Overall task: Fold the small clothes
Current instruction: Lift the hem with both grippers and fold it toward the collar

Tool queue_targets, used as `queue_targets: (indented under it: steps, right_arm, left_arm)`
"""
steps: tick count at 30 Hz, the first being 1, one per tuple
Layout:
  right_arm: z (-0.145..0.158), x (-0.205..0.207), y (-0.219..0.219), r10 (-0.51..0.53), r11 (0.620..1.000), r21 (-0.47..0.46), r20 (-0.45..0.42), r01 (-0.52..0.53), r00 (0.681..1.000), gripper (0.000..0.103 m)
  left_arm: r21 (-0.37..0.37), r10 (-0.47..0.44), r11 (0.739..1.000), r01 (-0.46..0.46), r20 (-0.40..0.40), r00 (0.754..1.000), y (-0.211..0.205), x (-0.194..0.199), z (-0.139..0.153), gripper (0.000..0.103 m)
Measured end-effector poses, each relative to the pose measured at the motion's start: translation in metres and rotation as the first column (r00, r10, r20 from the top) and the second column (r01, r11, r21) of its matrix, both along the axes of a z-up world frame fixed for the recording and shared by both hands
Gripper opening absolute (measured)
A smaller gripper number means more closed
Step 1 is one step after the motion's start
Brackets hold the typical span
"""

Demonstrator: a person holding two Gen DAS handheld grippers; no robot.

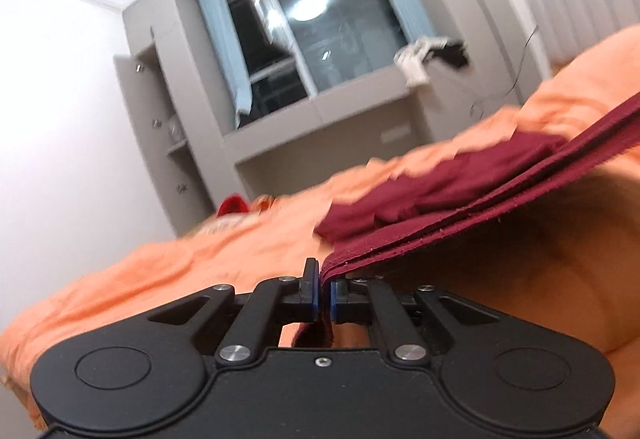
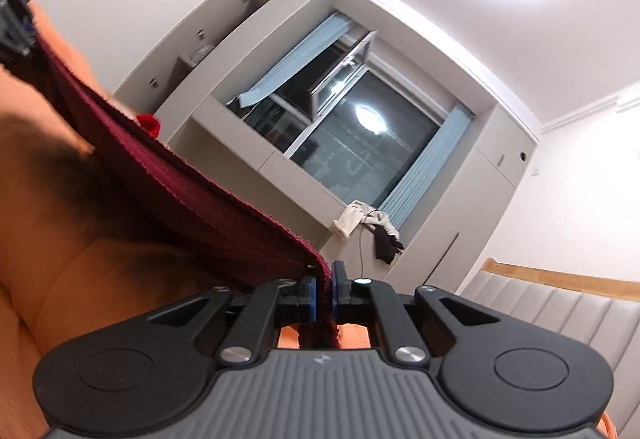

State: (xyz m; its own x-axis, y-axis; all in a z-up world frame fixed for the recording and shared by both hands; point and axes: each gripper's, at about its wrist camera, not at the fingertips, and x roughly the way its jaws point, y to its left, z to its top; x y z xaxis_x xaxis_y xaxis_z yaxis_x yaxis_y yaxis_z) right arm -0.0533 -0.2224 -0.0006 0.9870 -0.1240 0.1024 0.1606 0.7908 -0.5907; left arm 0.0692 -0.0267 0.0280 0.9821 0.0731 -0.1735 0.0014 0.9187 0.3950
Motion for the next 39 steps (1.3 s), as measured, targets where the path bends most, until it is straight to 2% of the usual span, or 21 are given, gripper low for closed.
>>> queue_targets:
  steps: [3,5,8,10,12,15,18,23,26,32,39]
  right_arm:
    - [0.01,-0.033,-0.006,0.011,0.998,-0.064,0.042,-0.008,0.999,0.006]
    - [0.012,-0.058,-0.009,0.026,0.995,-0.101,0.037,-0.022,0.999,0.006]
    - [0.015,-0.09,-0.013,0.034,0.995,-0.095,0.022,-0.032,0.999,0.006]
    - [0.015,-0.104,-0.015,0.042,0.996,-0.085,0.041,-0.038,0.998,0.006]
    - [0.013,-0.106,-0.013,0.026,0.996,-0.09,0.064,-0.02,0.998,0.006]
    - [0.009,-0.095,-0.011,0.024,0.998,-0.06,0.052,-0.021,0.998,0.007]
    - [0.009,-0.08,-0.009,0.022,0.998,-0.057,0.075,-0.018,0.997,0.007]
    - [0.019,-0.038,-0.012,0.028,0.998,-0.059,0.098,-0.022,0.995,0.007]
    - [0.029,-0.002,-0.014,0.035,0.997,-0.078,0.102,-0.027,0.994,0.007]
    - [0.045,0.075,-0.023,0.043,0.997,-0.064,0.077,-0.038,0.996,0.007]
    - [0.037,0.165,-0.025,0.039,0.997,-0.074,0.008,-0.038,0.999,0.007]
  left_arm:
    - [0.025,-0.05,0.998,0.049,0.062,0.997,0.0,-0.038,0.015,0.005]
    - [0.004,-0.086,0.996,0.086,0.069,0.994,0.004,-0.064,0.027,0.005]
    - [-0.022,-0.133,0.991,0.135,0.083,0.988,0.008,-0.095,0.04,0.005]
    - [-0.027,-0.157,0.987,0.161,0.109,0.982,0.01,-0.115,0.046,0.005]
    - [-0.032,-0.171,0.984,0.176,0.125,0.977,0.01,-0.125,0.048,0.005]
    - [-0.056,-0.179,0.981,0.186,0.106,0.978,0.011,-0.12,0.046,0.005]
    - [-0.093,-0.174,0.979,0.182,0.082,0.981,0.015,-0.103,0.048,0.005]
    - [-0.129,-0.18,0.973,0.191,0.092,0.979,0.024,-0.062,0.062,0.006]
    - [-0.158,-0.176,0.969,0.189,0.091,0.98,0.026,-0.024,0.073,0.006]
    - [-0.16,-0.137,0.976,0.146,0.064,0.988,0.017,0.061,0.082,0.006]
    - [-0.137,-0.085,0.987,0.084,-0.002,0.996,0.003,0.16,0.075,0.006]
